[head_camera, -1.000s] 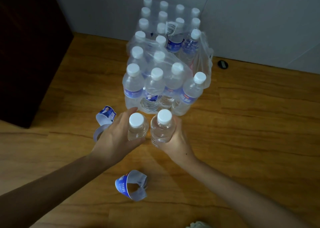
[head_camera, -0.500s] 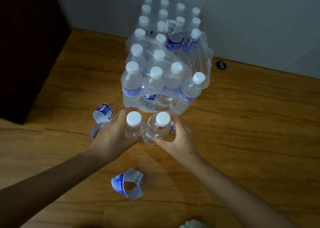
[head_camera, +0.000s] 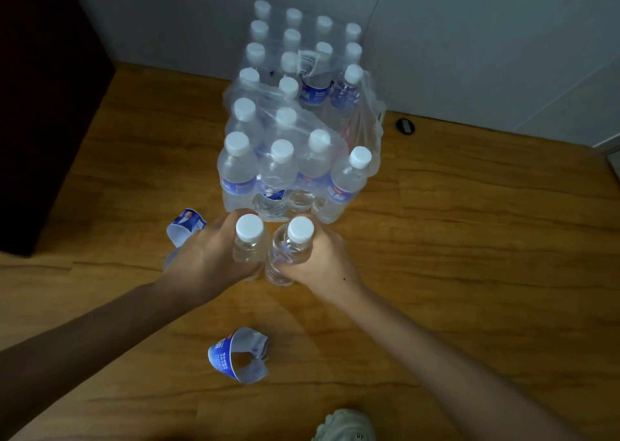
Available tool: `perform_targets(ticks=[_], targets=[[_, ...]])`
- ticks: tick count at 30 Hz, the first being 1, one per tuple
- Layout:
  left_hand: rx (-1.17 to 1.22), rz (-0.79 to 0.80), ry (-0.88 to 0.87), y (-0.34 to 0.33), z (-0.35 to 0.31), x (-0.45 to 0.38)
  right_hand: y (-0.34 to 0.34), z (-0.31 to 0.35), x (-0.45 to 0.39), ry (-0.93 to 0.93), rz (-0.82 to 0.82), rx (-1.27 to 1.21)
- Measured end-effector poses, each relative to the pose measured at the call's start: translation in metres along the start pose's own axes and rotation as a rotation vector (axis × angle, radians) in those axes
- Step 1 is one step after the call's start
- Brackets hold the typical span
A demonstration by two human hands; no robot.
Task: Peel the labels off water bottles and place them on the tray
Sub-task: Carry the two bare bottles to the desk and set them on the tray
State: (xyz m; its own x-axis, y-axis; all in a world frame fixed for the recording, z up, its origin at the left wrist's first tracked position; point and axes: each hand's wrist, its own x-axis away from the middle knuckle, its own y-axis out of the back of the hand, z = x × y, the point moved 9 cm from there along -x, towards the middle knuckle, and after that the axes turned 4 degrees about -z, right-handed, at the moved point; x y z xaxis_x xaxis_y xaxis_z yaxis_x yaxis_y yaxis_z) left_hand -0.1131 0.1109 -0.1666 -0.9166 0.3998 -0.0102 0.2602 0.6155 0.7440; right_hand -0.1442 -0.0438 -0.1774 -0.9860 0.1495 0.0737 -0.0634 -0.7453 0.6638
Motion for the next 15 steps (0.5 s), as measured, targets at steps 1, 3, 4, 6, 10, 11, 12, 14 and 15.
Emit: perform_targets(ticks=[1, 3, 4, 6, 10, 11, 12, 14, 15], targets=[[-0.019, 0.016, -0.020, 0.008, -0.008, -0.003, 0.004, 0.004, -0.001, -0.016, 0.006, -0.006], [-0.065, 0.024, -0.063, 0.030, -0.029, -0.008, 0.019, 0.021, -0.002, -0.041, 0.008, -0.023], [-0.073, 0.027, -0.060, 0.044, -0.042, -0.010, 0.031, 0.033, -0.002, -0.043, 0.011, -0.026], [-0.056, 0.024, -0.030, 0.076, -0.069, -0.014, 0.060, 0.064, -0.001, -0.043, 0.028, -0.006], [-0.019, 0.008, -0.002, 0.148, -0.140, -0.017, 0.139, 0.142, 0.002, -0.035, 0.037, 0.039], [-0.018, 0.002, 0.011, 0.169, -0.159, -0.017, 0.159, 0.165, 0.005, -0.030, 0.046, 0.050], [-0.013, -0.008, 0.029, 0.191, -0.177, -0.015, 0.179, 0.188, 0.008, -0.029, 0.057, 0.061], [0.021, -0.026, 0.068, 0.236, -0.214, -0.011, 0.220, 0.239, 0.014, -0.025, 0.070, 0.076], [0.039, -0.034, 0.083, 0.261, -0.234, -0.008, 0.239, 0.266, 0.017, -0.014, 0.070, 0.082]])
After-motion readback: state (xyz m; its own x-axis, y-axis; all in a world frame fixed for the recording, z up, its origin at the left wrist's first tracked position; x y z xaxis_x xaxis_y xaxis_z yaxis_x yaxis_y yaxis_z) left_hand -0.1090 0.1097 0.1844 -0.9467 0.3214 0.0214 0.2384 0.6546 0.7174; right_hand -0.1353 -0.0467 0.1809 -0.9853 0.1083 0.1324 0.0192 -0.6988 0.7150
